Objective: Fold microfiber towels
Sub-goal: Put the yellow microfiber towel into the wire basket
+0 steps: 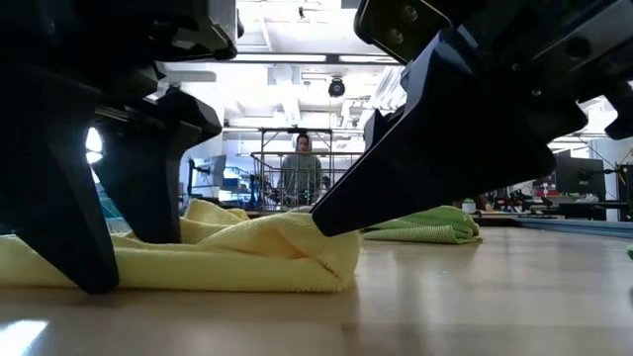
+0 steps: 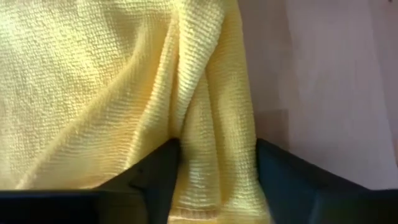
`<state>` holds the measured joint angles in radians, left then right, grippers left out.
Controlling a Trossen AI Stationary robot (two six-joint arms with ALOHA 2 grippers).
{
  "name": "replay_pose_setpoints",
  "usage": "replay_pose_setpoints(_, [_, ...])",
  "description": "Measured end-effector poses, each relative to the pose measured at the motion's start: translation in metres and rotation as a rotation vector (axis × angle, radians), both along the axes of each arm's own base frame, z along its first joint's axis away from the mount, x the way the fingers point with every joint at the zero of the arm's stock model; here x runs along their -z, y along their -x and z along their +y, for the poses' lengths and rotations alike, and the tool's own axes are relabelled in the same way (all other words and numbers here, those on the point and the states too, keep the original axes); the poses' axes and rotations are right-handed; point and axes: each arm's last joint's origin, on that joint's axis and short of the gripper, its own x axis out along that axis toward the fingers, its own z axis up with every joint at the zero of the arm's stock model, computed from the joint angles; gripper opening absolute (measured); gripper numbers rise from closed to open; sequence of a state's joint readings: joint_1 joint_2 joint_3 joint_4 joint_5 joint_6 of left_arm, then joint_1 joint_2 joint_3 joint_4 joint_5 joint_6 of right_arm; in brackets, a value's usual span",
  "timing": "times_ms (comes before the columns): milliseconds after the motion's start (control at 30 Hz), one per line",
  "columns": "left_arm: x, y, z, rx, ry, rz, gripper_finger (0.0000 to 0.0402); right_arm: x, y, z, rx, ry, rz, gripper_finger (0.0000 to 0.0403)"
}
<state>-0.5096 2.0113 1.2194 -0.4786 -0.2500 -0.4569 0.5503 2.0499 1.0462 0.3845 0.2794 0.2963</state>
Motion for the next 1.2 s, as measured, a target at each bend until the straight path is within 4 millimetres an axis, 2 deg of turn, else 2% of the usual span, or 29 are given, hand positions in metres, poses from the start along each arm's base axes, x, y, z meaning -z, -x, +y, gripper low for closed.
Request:
replay_pose_setpoints(300, [0.001, -0.001, 0.006, -0.008, -0.032, -0.002, 0.0026, 0.000, 0.000, 0.000, -0.004, 0.007, -0.001, 0.0170])
replay_pose_setpoints(367, [-0.002, -0.002, 0.006, -0.004, -0.038, -0.008, 0.0009, 0.000, 0.000, 0.000, -0.005, 0.007, -0.001, 0.0170])
replay_pose_setpoints(567, [-0.026, -0.009, 0.007, 0.000, -0.013, -0.006, 0.0016, -0.006, 0.001, 0.002, -0.062, 0.088, -0.036, 0.0170])
replay_pose_setpoints(667, [-0.050, -0.014, 0.010, 0.007, 0.005, -0.023, 0.0006, -0.018, 0.002, 0.011, -0.109, 0.197, -0.099, 0.0170])
replay_pose_setpoints(800, [-0.067, -0.020, 0.016, 0.000, 0.000, -0.017, 0.0007, -0.033, 0.002, 0.025, -0.140, 0.350, -0.181, 0.0170])
replay_pose_setpoints(900, [-0.081, -0.028, 0.020, 0.006, 0.000, -0.037, 0.0008, -0.037, 0.004, 0.029, -0.102, 0.466, -0.185, 0.0170])
replay_pose_setpoints(1033, [-0.090, -0.035, 0.026, 0.019, 0.018, -0.046, 0.0005, -0.041, 0.002, 0.030, -0.019, 0.545, -0.176, 0.0170])
replay_pose_setpoints(1200, [-0.095, -0.038, 0.033, 0.014, 0.026, -0.041, 0.0004, -0.048, 0.000, 0.033, 0.033, 0.560, -0.149, 0.0170])
